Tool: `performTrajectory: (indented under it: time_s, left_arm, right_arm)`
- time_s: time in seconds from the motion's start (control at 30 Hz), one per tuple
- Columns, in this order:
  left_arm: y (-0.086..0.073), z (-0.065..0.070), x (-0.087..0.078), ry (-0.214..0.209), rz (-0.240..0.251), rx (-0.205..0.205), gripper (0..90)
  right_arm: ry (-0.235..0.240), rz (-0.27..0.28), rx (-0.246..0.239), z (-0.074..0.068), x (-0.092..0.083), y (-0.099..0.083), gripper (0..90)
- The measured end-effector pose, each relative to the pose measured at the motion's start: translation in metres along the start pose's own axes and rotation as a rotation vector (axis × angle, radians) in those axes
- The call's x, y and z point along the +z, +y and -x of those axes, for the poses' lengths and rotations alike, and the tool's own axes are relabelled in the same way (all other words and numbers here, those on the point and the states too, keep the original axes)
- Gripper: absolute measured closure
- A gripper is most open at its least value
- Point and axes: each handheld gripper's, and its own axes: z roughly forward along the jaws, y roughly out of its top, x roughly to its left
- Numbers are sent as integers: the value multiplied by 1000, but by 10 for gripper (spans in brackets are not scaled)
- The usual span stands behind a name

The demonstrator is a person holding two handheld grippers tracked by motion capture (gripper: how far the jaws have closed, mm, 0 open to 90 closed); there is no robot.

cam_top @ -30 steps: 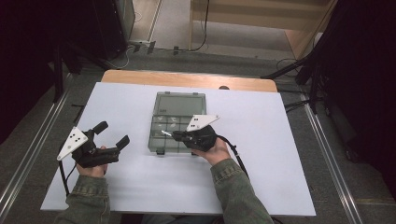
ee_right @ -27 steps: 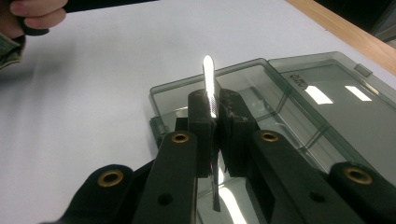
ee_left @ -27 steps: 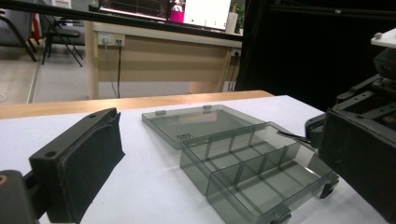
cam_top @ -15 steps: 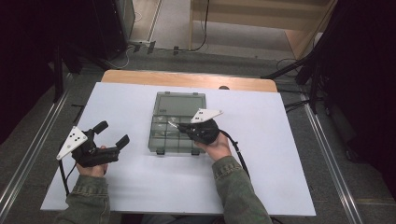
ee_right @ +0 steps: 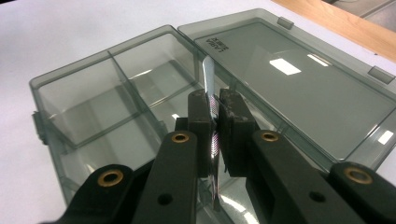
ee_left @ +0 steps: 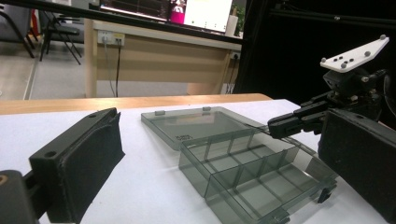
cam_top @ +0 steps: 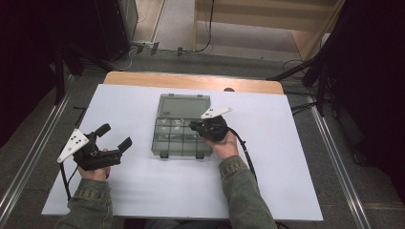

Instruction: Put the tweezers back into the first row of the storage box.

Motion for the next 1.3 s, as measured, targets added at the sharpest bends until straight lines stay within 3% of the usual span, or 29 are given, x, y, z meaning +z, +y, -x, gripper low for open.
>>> performTrajectory:
  time_s: [0.17, 0.2, 0.27, 0.3, 0.37, 0.43, 0.47, 0.5, 0.53, 0.57, 0.63, 0.73, 0.97, 1.2, 1.3]
  left_arm:
    - [0, -1, 0, -1, 4, -4, 0]
    - [0, -1, 0, -1, 5, -6, 0]
    - [0, -1, 0, 0, 6, -6, 0]
    - [0, -1, 0, 1, 6, -7, 0]
    - [1, 0, 0, 2, 14, -10, 0]
    - [1, 0, -1, 2, 14, -11, 0]
    - [1, 0, -1, 1, 13, -12, 0]
    - [1, 0, 0, 2, 14, -11, 0]
    - [1, 0, 0, 3, 13, -12, 0]
    - [1, 0, 0, 4, 13, -12, 0]
    - [1, 0, 0, 3, 11, -10, 0]
    - [1, 0, 0, 3, 10, -8, 0]
    - [1, 0, -2, 7, 10, -10, 0]
    - [0, 2, -1, 7, 9, -9, 0]
    - [0, 2, -1, 10, 6, -11, 0]
  right_arm:
    - [1, -11, 2, 0, 3, 0, 834]
    - [-3, 9, 56, 2, 2, 1, 683]
    - [4, 38, 114, 4, -1, 2, 602]
    - [4, 38, 114, 4, -1, 2, 602]
    - [2, 48, 142, 4, -5, 3, 518]
    - [2, 49, 155, 4, -9, 5, 360]
    - [7, 45, 174, 4, -11, 6, 121]
    - [7, 45, 174, 4, -11, 6, 121]
    - [-61, 25, 173, 1, -12, 6, 0]
    - [-61, 25, 173, 1, -12, 6, 0]
    - [-106, 28, 166, -1, -14, 4, 0]
    - [-72, 11, 165, -1, -17, 2, 21]
    - [-68, 14, 155, -6, -34, -3, 36]
    - [-84, 108, 184, -7, -68, -13, 34]
    - [-85, 113, 192, -6, -79, -17, 34]
